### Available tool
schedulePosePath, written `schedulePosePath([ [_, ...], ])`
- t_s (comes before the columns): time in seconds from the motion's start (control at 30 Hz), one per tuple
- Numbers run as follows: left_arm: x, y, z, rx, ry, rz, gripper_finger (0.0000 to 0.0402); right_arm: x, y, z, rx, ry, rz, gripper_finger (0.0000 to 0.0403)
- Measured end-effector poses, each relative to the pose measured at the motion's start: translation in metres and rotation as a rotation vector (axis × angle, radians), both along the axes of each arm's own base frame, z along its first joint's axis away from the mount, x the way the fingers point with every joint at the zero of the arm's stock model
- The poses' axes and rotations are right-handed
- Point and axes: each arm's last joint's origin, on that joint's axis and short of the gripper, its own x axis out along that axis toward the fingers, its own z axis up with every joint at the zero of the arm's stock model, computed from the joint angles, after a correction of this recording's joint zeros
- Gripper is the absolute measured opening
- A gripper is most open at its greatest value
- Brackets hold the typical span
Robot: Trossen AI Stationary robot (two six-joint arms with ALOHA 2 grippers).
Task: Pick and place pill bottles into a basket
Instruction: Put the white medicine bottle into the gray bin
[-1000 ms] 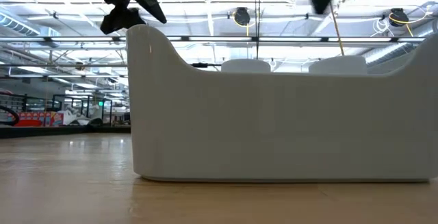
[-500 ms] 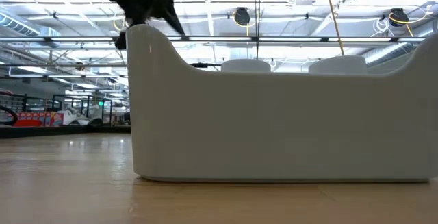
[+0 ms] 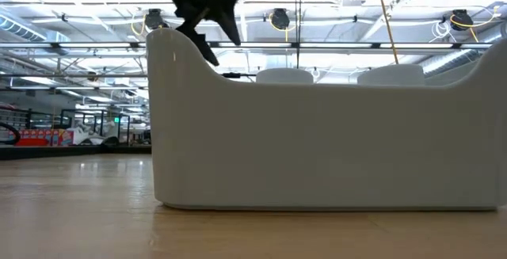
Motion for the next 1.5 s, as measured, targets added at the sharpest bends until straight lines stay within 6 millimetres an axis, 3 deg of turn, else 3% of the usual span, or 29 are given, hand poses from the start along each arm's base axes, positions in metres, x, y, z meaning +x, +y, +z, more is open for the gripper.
schedulePosePath([
  [0.2, 0.022, 0.0, -0.005, -0.058, 0.08, -0.099, 0.0311, -0.016, -0.009, 0.023, 0.005, -0.11, 0.05, 0.0258],
  [0.47, 0.018, -0.004, -0.014, 0.002, 0.191, -0.074, 0.0294, -0.072, -0.016, 0.061, -0.064, -0.271, 0.01, 0.0256],
  [0.67, 0.025, -0.006, -0.025, 0.02, 0.224, -0.073, 0.0304, -0.097, -0.02, 0.073, -0.107, -0.312, -0.029, 0.0256],
  [1.0, 0.04, -0.013, -0.061, -0.035, 0.328, -0.125, 0.0325, -0.099, -0.021, 0.073, -0.107, -0.317, -0.038, 0.0256],
  [1.5, 0.05, -0.023, -0.083, -0.007, 0.369, -0.156, 0.0326, -0.097, -0.02, 0.072, -0.107, -0.313, -0.037, 0.0256],
])
